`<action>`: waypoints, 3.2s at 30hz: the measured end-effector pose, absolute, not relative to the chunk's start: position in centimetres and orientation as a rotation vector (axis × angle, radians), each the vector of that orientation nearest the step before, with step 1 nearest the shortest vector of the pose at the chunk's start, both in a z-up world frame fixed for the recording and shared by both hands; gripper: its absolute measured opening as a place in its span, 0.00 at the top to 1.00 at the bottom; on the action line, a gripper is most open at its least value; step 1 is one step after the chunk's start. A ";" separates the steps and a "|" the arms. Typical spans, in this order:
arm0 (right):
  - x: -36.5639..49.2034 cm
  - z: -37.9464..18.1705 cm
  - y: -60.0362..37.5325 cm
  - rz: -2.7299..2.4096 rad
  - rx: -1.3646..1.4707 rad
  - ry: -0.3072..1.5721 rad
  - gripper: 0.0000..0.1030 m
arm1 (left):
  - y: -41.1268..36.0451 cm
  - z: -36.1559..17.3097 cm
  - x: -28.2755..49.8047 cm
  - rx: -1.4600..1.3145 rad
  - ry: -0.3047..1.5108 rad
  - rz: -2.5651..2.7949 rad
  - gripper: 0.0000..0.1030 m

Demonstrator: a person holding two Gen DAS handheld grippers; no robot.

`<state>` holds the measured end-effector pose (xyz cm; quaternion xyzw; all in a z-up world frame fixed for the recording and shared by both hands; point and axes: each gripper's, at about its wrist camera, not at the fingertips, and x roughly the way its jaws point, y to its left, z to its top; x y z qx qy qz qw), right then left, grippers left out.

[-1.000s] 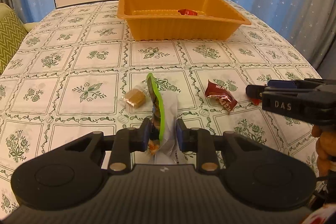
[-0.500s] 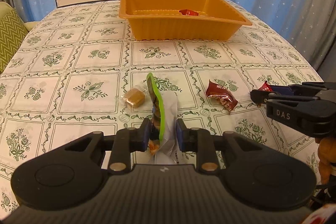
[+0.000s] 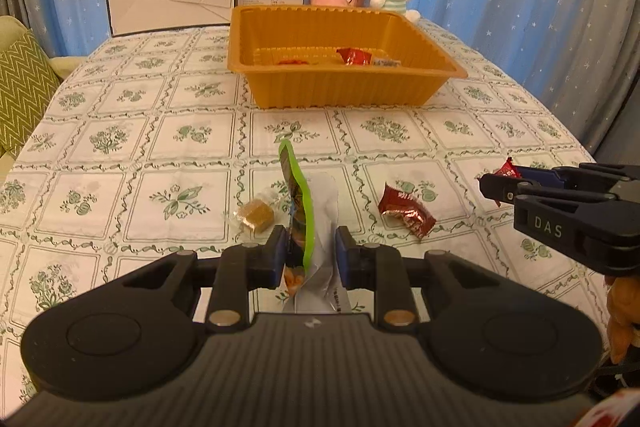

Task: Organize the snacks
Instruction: 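Carry both candies over the orange tray and open both grippers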

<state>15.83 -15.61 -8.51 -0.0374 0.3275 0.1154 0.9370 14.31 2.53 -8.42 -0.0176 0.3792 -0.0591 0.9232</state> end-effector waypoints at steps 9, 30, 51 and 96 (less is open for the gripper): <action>15.3 -6.0 -15.9 0.239 -0.051 0.618 0.77 | 2.5 -5.8 14.4 -0.044 0.729 -0.137 0.78; 19.5 -2.1 -17.3 0.239 -0.024 0.547 0.77 | 3.0 -0.9 20.4 -0.031 0.616 -0.195 0.78; 30.2 -2.0 -15.8 0.276 0.108 0.556 0.77 | 5.2 -2.2 30.3 -0.081 0.583 -0.167 0.78; 35.7 -3.9 -16.7 0.256 0.200 0.608 0.77 | 5.0 -5.0 34.9 -0.072 0.634 -0.143 0.77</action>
